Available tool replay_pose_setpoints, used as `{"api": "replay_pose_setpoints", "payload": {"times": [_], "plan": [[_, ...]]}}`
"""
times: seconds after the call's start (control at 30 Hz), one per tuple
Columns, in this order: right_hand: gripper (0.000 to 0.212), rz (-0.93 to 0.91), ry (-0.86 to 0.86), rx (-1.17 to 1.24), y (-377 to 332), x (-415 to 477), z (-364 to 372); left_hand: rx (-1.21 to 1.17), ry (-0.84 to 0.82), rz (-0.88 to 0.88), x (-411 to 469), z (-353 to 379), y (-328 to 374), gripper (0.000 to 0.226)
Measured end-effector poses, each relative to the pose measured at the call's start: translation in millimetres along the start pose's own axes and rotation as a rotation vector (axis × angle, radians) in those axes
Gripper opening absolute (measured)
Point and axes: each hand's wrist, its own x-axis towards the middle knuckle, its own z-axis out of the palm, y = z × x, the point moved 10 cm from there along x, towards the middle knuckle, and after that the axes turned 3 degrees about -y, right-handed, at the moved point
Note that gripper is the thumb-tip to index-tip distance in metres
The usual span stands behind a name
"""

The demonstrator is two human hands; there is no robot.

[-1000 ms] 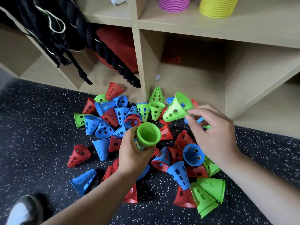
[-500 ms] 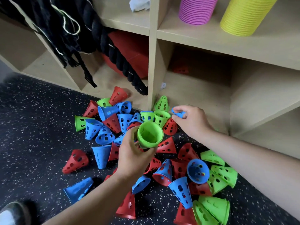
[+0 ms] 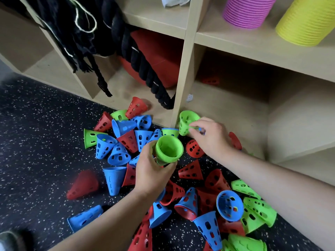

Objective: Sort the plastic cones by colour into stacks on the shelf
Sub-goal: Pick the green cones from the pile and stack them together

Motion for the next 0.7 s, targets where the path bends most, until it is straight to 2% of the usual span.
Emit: {"api": "replay_pose_setpoints", "payload": {"times": [0.1,0.2,0.3,0.37,0.4,0.47,0.57,0.7], "plan": [[0.011,-0.090,0.123,0.215,-28,-21,-46,0.052,0.020,0.021,4,-1,2,0.057],[0.012,-0.178,0.147,0.327,-57,-43,-73,0.045,0.003,0.027,6,4,5,0.057],[0.012,-0.298,0.058,0.274,-80,-56,-68,0.014,0.005,0.056,4,7,15,0.056],[0.019,-0.348,-0.050,0.246,-84,-58,-52,-0.014,0.004,0.063,4,8,18,0.055],[0.023,-0.344,-0.073,0.260,-81,-56,-46,-0.023,0.003,0.063,4,8,18,0.056],[0.024,-0.306,-0.007,0.279,-66,-43,-46,-0.029,0.014,0.062,6,6,16,0.061],[0.025,-0.145,0.099,0.089,-29,-1,-41,-0.024,0.033,0.058,6,0,14,0.063],[0.052,0.067,-0.082,-0.145,15,51,-4,-0.034,0.025,0.047,6,-4,11,0.061]]}}
